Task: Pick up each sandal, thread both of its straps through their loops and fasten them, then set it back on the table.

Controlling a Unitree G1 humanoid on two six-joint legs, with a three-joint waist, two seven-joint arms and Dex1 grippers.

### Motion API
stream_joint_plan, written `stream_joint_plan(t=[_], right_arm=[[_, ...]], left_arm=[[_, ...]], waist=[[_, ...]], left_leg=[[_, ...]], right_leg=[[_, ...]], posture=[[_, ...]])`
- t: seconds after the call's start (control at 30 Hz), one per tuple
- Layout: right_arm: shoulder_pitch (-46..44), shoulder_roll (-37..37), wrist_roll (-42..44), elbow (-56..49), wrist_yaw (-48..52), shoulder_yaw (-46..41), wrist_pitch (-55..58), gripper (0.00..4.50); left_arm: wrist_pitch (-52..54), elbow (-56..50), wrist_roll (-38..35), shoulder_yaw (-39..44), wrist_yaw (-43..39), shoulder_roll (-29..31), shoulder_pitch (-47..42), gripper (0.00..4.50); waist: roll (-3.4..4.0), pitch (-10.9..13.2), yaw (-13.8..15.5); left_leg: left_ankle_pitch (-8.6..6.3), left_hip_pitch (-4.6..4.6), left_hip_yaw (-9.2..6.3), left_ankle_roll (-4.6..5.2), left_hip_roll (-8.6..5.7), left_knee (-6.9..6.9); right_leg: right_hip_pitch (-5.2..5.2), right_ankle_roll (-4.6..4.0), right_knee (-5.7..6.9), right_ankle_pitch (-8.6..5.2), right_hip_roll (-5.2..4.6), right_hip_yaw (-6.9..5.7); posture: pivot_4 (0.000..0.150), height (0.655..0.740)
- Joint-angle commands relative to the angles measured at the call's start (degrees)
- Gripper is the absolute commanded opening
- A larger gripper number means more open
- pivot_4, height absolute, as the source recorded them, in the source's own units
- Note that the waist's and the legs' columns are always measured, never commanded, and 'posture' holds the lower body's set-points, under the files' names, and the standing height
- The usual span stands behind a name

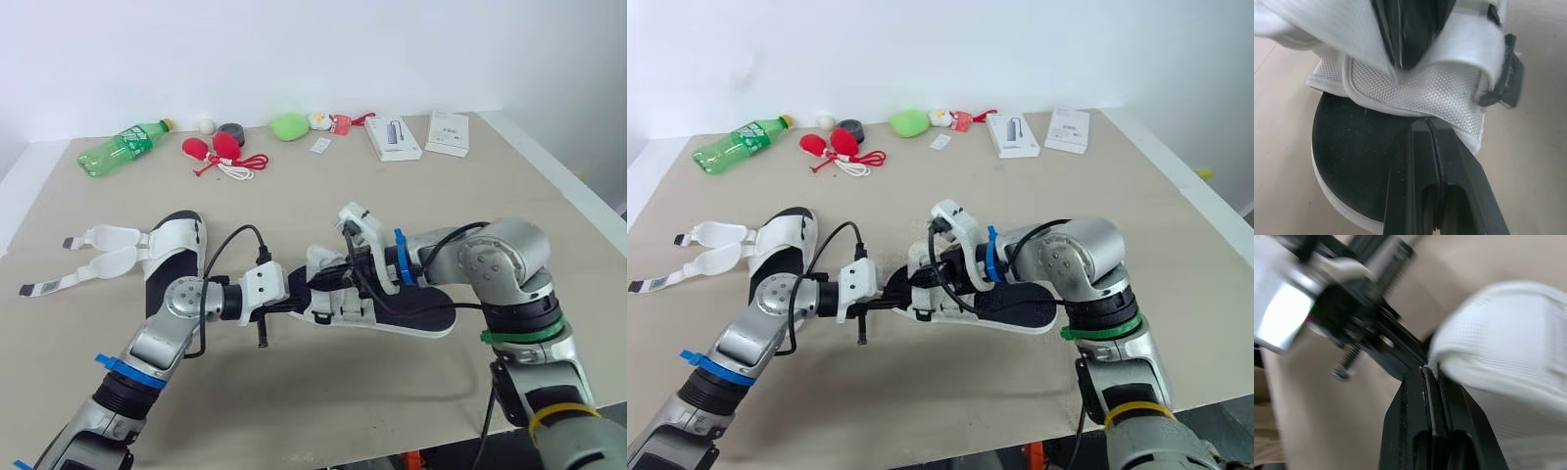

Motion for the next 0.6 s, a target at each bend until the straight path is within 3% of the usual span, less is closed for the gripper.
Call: stream_joint_plan(t=[0.03, 0.2, 0.43, 0.6], right_arm=[[0.4, -0.9, -1.5, -1.0, 2.4, 1.8, -3.1, 0.05], [-0.1, -2.2, -3.1, -0.5, 4.1, 1.7, -5.0, 0.05], [-1.4, -0.9, 1.6, -2.7, 5.1, -2.3, 1.4, 0.05], [0.5, -2.2, 4.2, -5.0, 6.2, -3.4, 4.3, 1.76]], left_arm=[[-0.2, 0.7, 0.6, -0.7, -0.2, 0.1, -0.4, 0.00], [-0.3, 0.9, 0.6, -0.8, -0.2, 0.2, -0.4, 0.00], [-0.5, 1.2, 0.6, -0.8, -0.3, 0.1, -0.7, 0.00], [-0.6, 1.6, 0.6, -0.8, -0.2, 0.0, -1.0, 0.00]], waist=[[0.00, 0.0, 0.0], [0.00, 0.0, 0.0], [0.00, 0.0, 0.0], [0.00, 0.0, 0.0]], left_leg=[[0.00, 0.00, -0.01, 0.01, 0.01, 0.00], [0.00, 0.01, -0.01, 0.01, 0.02, 0.00], [0.00, 0.00, -0.01, 0.01, 0.02, 0.00], [0.00, 0.00, -0.03, 0.01, 0.01, 0.01]], right_leg=[[0.00, -0.01, 0.00, 0.00, 0.02, 0.00], [0.01, -0.01, 0.00, 0.00, 0.02, -0.01], [0.00, -0.01, 0.00, 0.00, 0.01, -0.01], [0.01, -0.01, 0.00, 0.00, 0.00, -0.01]], posture=[[0.150, 0.7400], [0.150, 0.7400], [0.150, 0.7400], [0.150, 0.7400]])
